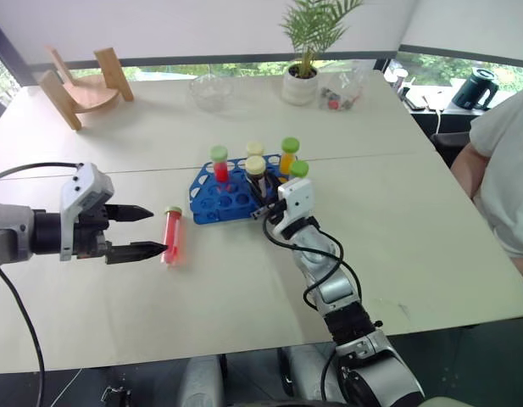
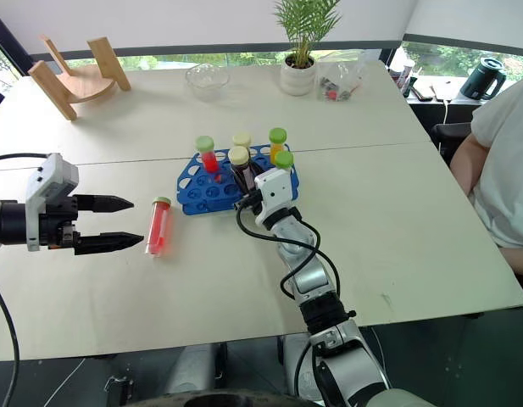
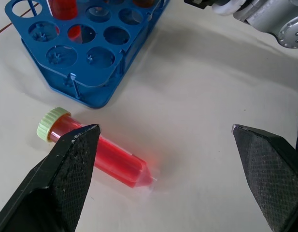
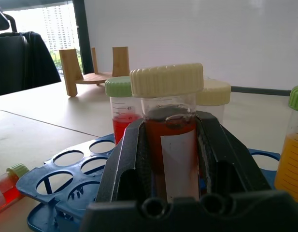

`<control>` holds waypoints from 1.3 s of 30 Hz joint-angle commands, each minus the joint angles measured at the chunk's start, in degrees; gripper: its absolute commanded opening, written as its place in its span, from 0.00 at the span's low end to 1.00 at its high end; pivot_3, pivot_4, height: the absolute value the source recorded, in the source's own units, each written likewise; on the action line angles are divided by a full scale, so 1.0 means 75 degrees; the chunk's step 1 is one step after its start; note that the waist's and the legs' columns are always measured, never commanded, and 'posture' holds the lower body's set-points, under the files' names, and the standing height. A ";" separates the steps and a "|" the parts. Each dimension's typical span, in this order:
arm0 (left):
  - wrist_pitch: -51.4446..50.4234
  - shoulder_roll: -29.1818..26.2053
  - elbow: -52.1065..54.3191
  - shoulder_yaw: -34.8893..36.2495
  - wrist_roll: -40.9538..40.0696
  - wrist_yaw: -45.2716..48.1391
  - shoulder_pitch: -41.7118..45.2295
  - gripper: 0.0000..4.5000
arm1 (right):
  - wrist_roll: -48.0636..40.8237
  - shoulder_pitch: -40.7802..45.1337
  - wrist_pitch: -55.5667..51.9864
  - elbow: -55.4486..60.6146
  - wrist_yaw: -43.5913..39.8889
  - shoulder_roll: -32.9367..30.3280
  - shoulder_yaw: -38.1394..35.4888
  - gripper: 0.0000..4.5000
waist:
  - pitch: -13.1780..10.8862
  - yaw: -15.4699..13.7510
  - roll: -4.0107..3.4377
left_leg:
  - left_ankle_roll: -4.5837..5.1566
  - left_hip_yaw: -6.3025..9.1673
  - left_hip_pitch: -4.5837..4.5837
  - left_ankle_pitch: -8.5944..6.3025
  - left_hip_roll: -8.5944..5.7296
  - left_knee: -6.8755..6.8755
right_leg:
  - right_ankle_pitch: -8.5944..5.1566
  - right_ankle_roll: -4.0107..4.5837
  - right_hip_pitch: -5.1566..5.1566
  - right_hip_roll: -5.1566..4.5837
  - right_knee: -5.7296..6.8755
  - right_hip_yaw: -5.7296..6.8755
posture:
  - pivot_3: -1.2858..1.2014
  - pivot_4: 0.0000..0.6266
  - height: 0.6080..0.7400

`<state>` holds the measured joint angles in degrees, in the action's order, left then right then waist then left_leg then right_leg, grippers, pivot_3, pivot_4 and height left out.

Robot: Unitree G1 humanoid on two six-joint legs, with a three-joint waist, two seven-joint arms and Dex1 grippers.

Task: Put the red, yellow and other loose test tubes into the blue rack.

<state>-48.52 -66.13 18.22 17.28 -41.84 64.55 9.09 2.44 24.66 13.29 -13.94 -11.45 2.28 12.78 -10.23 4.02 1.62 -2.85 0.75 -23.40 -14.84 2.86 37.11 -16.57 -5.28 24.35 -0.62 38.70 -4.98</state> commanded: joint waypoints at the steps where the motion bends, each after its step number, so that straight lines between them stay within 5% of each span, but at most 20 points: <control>1: 0.0009 -0.0082 0.0042 0.0215 -0.0030 0.0052 0.0017 1.00 | -0.0019 0.0119 0.0296 0.0239 0.0054 0.0102 -0.0070 0.48 | 0.0000 -0.0001 0.0000 | 0.0000 0.0000 0.0000 0.0000 0.0000 0.0000 | 0.0000 0.0000 0.0000 0.0000 0.0001 0.0000 | 0.52 0.24 1.00; 6: 0.0016 -0.0065 0.0010 0.0192 -0.0022 0.0062 0.0027 1.00 | -0.0002 -0.0030 0.0146 0.0718 -0.0008 0.0045 0.0001 0.99 | 0.0000 -0.0001 0.0000 | 0.0000 0.0000 0.0000 0.0000 0.0000 0.0000 | 0.0000 0.0000 0.0000 0.0000 0.0001 0.0000 | 0.52 0.24 1.00; 13: -0.0053 -0.0019 -0.0141 0.0458 -0.0087 -0.0150 0.0153 1.00 | -0.0894 0.0381 -0.1947 0.3160 -0.1227 -0.0808 -0.0192 0.99 | -0.0001 -0.0015 -0.0001 | 0.0000 0.0002 -0.0001 0.0000 -0.0001 0.0006 | 0.0000 0.0000 0.0000 -0.0001 0.0008 0.0000 | 0.52 0.24 1.00; 19: 0.0264 -0.0587 -0.0532 0.0840 0.0332 0.0344 -0.0236 1.00 | -0.4628 0.2648 -0.7382 0.4817 -0.3432 -0.3138 -0.1173 0.99 | -0.0006 -0.0019 -0.0006 | 0.0002 0.0004 0.0007 0.0001 -0.0003 0.0021 | -0.0001 0.0001 0.0000 -0.0004 0.0035 0.0001 | 0.52 0.24 1.00; 22: 0.0612 -0.0769 -0.0677 0.1025 0.0698 0.0564 -0.0601 1.00 | -0.5728 0.3417 -0.8656 0.4582 -0.3986 -0.3681 -0.1517 0.99 | -0.0005 -0.0016 -0.0006 | 0.0006 0.0023 0.0017 -0.0001 0.0004 0.0003 | -0.0025 0.0042 -0.0001 0.0003 0.0047 0.0025 | 0.52 0.24 1.00; 26: 0.0703 -0.0509 -0.0476 0.1069 0.0966 0.0128 -0.0787 1.00 | -0.6706 0.3668 -0.9626 0.4423 -0.4388 -0.3918 -0.1732 0.99 | -0.0009 -0.0013 -0.0012 | 0.0008 0.0032 0.0006 -0.0002 0.0006 -0.0005 | -0.0033 0.0054 0.0013 0.0007 0.0051 0.0035 | 0.52 0.24 1.00; 33: 0.0128 -0.0207 0.0004 0.0998 0.0915 -0.0625 -0.0747 1.00 | -0.6965 0.3271 -0.9739 0.4796 -0.6894 -0.5898 -0.0978 0.99 | -0.0020 -0.0110 -0.0015 | 0.0010 0.0032 -0.0004 -0.0003 -0.0003 0.0012 | -0.0035 0.0044 0.0011 -0.0007 0.0047 0.0038 | 0.52 0.24 1.00; 39: 0.0435 -0.0285 -0.0119 0.0729 0.1058 -0.0453 -0.0520 1.00 | -0.6962 0.3260 -0.9714 0.4819 -0.7170 -0.6047 -0.0880 0.99 | -0.0020 -0.0047 -0.0016 | 0.0010 0.0034 0.0003 -0.0003 0.0003 0.0011 | -0.0035 0.0046 0.0011 0.0006 0.0053 0.0038 | 0.52 0.24 1.00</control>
<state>-45.93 -67.31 16.70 22.69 -34.32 60.59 4.78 -49.13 48.35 -60.41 21.03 -64.72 -42.83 6.59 -10.38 3.67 1.50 -2.78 1.00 -23.38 -14.87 2.88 37.19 -16.84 -4.94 24.43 -0.59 39.10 -4.69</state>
